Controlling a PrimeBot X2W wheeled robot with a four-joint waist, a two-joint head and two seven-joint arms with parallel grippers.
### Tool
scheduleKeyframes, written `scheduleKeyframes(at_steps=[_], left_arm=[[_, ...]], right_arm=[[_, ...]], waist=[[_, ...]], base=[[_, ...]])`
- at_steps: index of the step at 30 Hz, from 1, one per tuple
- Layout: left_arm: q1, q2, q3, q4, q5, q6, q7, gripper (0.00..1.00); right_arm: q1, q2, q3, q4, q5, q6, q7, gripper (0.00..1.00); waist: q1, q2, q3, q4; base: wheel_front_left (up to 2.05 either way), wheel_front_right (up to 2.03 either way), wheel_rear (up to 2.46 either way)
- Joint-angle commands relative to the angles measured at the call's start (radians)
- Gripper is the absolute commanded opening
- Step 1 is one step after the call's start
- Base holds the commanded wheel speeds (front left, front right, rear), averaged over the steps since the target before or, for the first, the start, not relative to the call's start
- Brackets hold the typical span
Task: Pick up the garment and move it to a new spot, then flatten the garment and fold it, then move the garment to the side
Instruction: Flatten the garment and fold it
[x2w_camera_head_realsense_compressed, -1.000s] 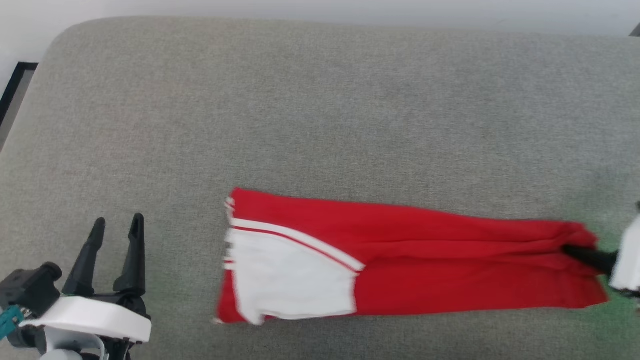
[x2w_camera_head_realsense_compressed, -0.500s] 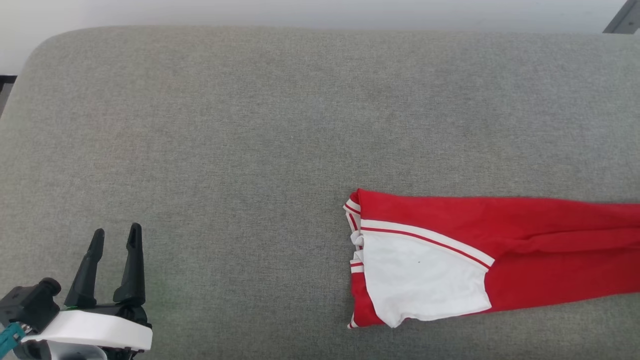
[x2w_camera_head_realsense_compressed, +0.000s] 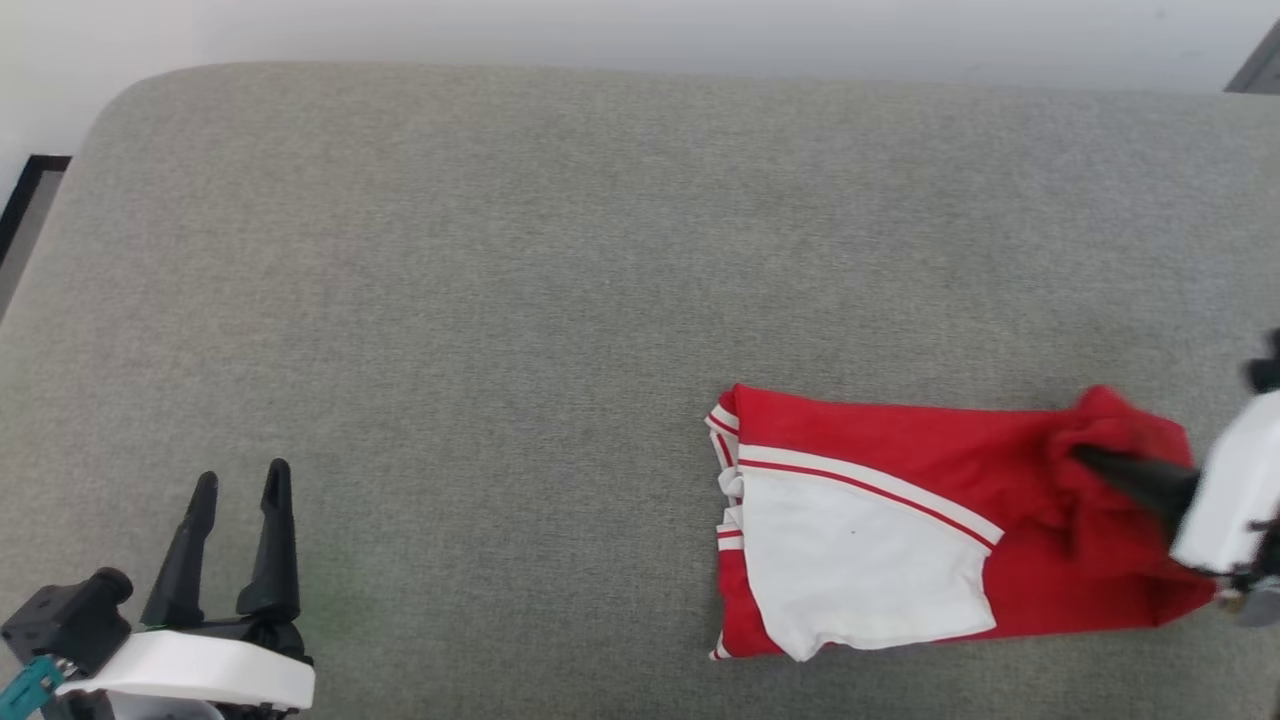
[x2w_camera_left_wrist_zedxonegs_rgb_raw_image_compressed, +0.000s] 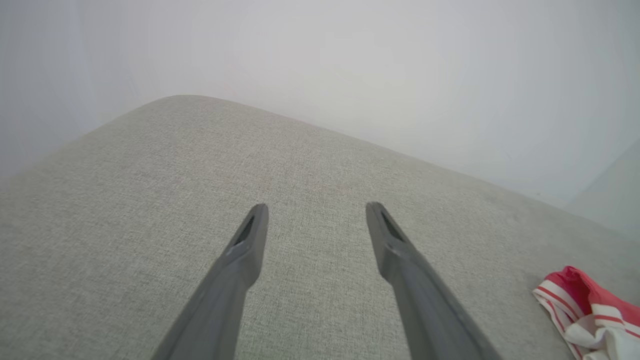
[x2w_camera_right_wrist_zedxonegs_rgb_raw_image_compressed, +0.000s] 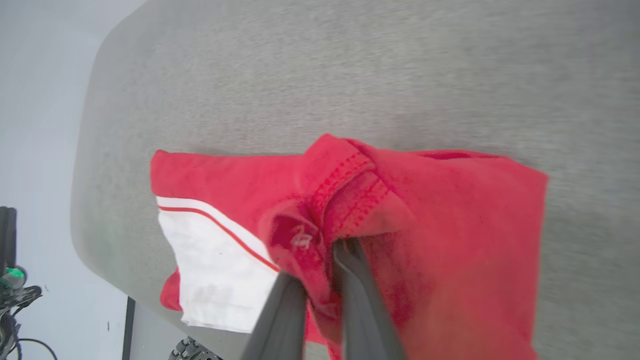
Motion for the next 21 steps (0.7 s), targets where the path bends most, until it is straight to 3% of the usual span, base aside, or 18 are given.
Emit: scheduleKeyframes(at_steps=[1,7,17,18,19,20,21], left_arm=[[-0.012,-0.005,-0.006,0.002,0.005,-0.005,-0.005,1.0],[-0.041,-0.011,-0.037,0.018,-0.003,-0.007,-0.005,1.0],[-0.076,-0.017,-0.076,0.04,-0.019,-0.008,-0.005,1.0],[-0.077,-0.017,-0.078,0.041,-0.022,-0.008,-0.005,1.0],[-0.077,-0.017,-0.08,0.041,-0.025,-0.008,-0.005,1.0],[-0.074,-0.018,-0.08,0.04,-0.029,-0.008,-0.005,1.0],[-0.069,-0.018,-0.079,0.04,-0.036,-0.008,-0.005,1.0]], right_arm=[[0.008,0.014,0.026,-0.024,-0.002,0.0,0.008,0.0],[0.006,0.108,0.165,-0.059,-0.019,0.0,0.002,0.0],[-0.046,0.136,0.321,0.059,-0.066,0.0,-0.072,0.0],[-0.056,0.136,0.322,0.067,-0.07,0.0,-0.092,0.26],[-0.068,0.13,0.331,0.064,-0.077,0.0,-0.11,0.87],[-0.066,0.125,0.341,0.063,-0.076,0.0,-0.115,1.0],[-0.063,0.123,0.344,0.055,-0.062,0.0,-0.121,1.0]], waist=[[0.0,0.0,0.0,0.012],[0.0,0.0,-0.002,0.056],[0.0,0.0,-0.002,0.105],[0.0,0.0,-0.003,0.106],[0.0,0.0,-0.004,0.107],[0.0,0.0,-0.007,0.105],[0.0,0.0,-0.009,0.102]], base=[[0.0,0.0,0.0],[0.0,0.0,0.0],[0.0,0.0,0.0],[0.0,0.0,0.0],[0.0,0.0,0.0],[0.0,0.0,0.0],[0.0,0.0,0.0]])
